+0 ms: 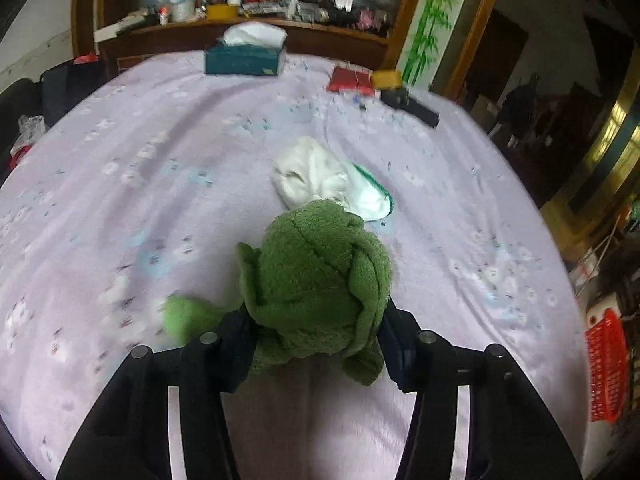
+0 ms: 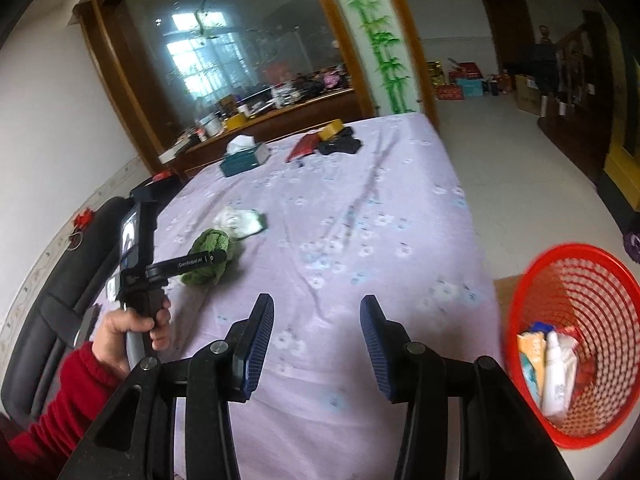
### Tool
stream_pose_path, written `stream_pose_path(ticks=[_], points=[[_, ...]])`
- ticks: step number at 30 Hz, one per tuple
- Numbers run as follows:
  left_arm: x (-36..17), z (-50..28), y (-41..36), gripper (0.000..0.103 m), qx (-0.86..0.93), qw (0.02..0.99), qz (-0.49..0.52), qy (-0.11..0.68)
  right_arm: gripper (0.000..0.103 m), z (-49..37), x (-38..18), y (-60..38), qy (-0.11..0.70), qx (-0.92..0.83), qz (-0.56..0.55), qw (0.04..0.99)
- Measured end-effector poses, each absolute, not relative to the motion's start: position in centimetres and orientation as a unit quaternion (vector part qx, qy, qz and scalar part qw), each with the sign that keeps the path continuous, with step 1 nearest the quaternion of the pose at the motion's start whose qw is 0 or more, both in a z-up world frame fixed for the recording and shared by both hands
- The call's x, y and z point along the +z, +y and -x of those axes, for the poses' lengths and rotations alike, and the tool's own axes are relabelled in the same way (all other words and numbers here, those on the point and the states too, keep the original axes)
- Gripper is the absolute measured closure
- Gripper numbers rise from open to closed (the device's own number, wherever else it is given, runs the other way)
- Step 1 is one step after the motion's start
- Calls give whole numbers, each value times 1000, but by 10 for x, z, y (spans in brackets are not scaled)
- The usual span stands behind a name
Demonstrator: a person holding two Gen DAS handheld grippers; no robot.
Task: Collect trash
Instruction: 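Grasp the green towel with the left tool while the right tool grasps the white glove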
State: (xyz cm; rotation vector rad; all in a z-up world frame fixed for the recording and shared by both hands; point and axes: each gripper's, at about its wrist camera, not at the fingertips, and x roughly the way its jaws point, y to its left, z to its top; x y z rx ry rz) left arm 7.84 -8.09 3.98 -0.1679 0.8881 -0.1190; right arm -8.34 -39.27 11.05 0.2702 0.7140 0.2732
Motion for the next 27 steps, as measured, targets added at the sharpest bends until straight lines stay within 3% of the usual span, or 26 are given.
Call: stream_pose_path(ticks=[2,7,13,27], points=[[49,-59,-73,52,-48,907,81,411,53,72,116,-380,351,150,-123,916],[56,-8,-57,51,-35,921,91,377,39,28,128,-333,361,189,-91,909],[44,17,-52,51,-15,933,81,349,38,-51,120,-265,389,233,-71,888],[30,15,-33,51,-49,918,142,368,36,-196,54,-158,441,211,-13,872]])
